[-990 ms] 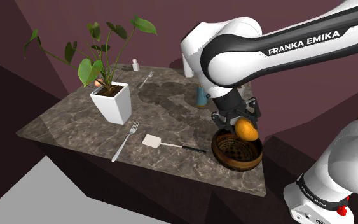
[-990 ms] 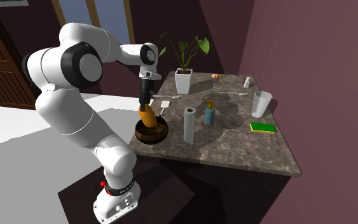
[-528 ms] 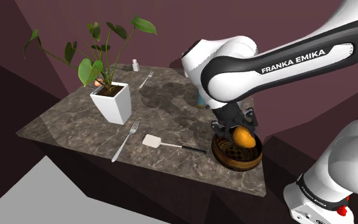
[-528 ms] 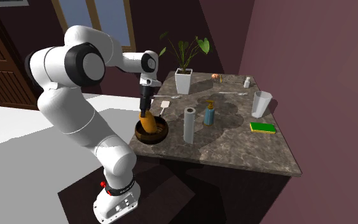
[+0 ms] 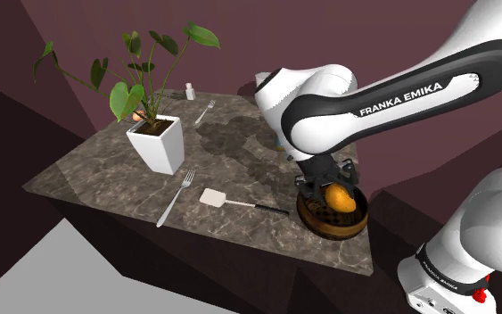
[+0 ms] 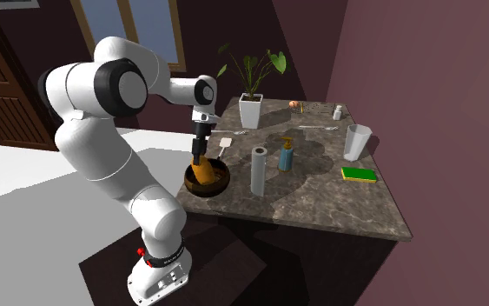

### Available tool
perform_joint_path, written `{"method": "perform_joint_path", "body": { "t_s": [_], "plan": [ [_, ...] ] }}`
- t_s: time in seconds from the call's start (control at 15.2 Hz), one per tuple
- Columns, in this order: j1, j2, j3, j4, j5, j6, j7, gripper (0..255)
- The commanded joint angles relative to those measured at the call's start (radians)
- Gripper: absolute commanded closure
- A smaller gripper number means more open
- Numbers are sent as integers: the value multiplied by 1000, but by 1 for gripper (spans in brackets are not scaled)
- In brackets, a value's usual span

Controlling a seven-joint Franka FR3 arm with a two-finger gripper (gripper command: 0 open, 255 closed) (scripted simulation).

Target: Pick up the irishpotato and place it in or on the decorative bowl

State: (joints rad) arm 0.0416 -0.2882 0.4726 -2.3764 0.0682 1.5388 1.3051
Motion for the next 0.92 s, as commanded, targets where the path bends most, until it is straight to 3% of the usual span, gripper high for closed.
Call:
{"method": "perform_joint_path", "body": {
  "t_s": [0.0,0.13,0.2,0.53,0.86],
  "plan": [
    [0,0,0,-1,0,1,0,255],
    [0,0,0,-1,0,1,0,255],
    [0,0,0,-1,0,1,0,0],
    [0,0,0,-1,0,1,0,0],
    [-8,51,4,157,-17,-110,18,0]
  ]
}}
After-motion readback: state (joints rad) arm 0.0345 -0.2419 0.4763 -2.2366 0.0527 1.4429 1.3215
